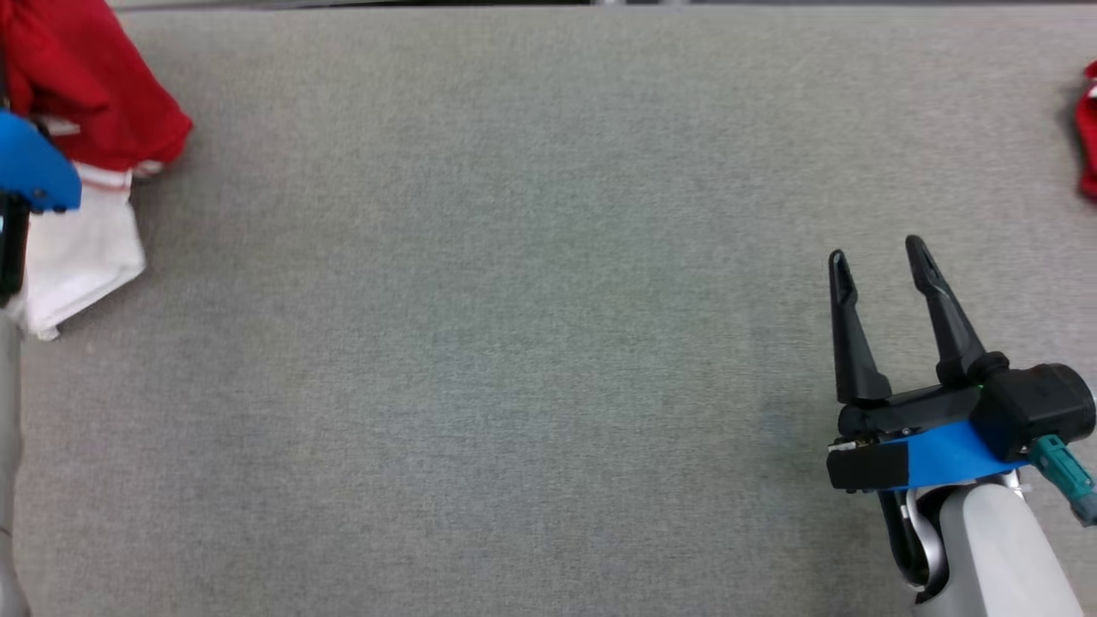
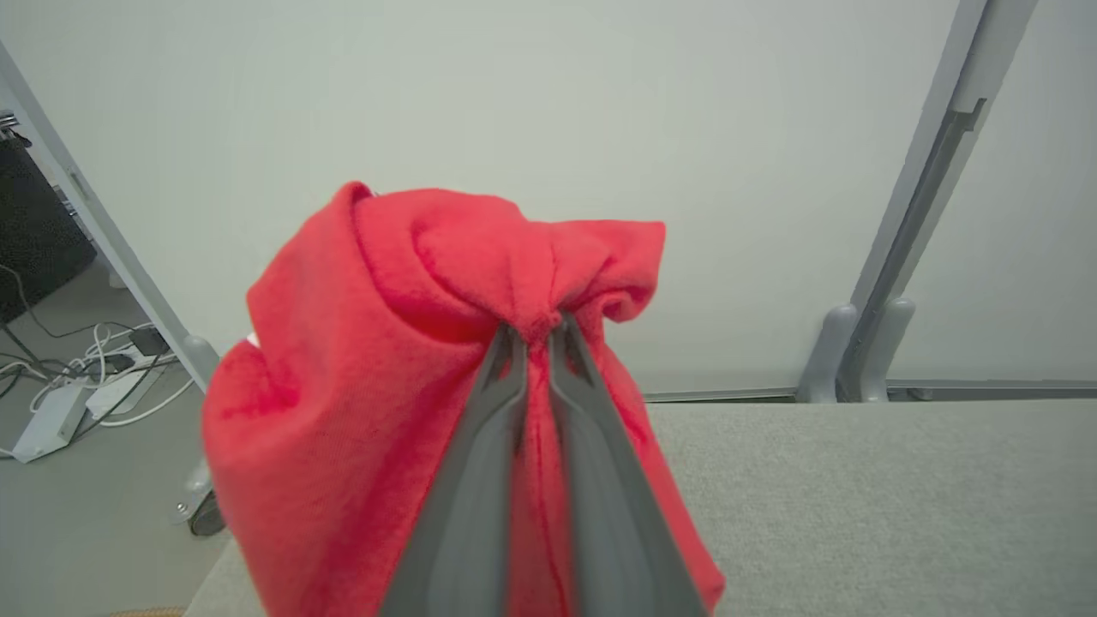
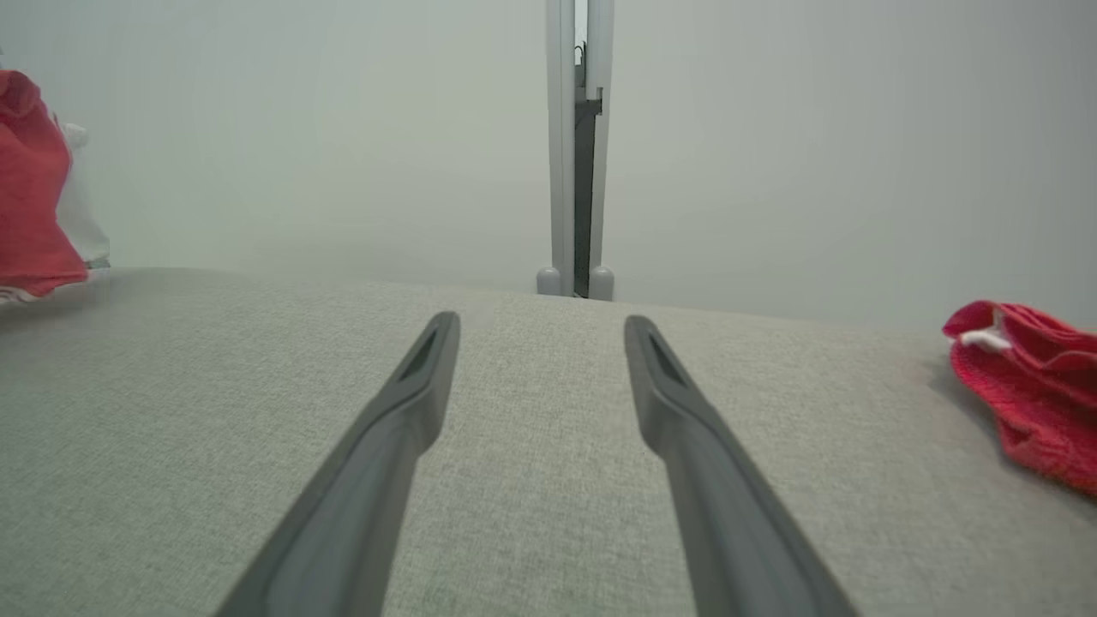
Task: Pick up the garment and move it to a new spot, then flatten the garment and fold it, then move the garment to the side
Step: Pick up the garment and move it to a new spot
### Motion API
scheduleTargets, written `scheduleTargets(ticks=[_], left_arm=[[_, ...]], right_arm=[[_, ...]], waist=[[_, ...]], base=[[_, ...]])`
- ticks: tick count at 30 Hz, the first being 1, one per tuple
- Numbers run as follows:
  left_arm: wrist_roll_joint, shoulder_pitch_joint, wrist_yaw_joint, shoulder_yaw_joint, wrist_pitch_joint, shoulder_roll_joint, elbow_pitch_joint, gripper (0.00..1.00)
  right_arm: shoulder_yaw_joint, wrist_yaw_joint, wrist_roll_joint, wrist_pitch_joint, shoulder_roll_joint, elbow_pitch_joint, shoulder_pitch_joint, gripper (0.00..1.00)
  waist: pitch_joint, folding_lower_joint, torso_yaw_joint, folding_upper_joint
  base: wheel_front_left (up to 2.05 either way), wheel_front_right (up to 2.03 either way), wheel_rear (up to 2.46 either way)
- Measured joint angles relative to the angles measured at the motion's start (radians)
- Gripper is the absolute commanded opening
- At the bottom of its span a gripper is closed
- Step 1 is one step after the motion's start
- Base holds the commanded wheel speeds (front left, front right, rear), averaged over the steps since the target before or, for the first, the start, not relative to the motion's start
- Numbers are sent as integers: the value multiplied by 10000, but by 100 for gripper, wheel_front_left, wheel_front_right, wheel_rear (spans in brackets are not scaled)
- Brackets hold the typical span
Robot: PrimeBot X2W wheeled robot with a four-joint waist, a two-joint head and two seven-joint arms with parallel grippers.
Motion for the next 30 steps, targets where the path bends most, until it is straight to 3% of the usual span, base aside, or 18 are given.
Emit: scheduleTargets(ticks=[8,18,25,30], left_arm=[[307,-700,-15,-913,-46,-393,-2033,0],[293,-759,-29,-2263,963,-1087,-4784,0],[42,-2,-29,-3129,1308,-1730,-5469,0],[-65,1027,58,-3521,1237,-2025,-5421,0]], right_arm=[[81,0,199,-201,332,541,48,100],[105,0,539,-244,525,765,153,100],[113,0,926,-245,543,639,269,100],[84,0,995,-245,543,617,355,100]], waist=[[-724,0,-895,0],[-1224,-1,-2534,0],[-1312,0,-3480,0],[-1324,0,-3645,0]], base=[[0,0,0],[0,0,0],[0,0,0],[0,0,0]])
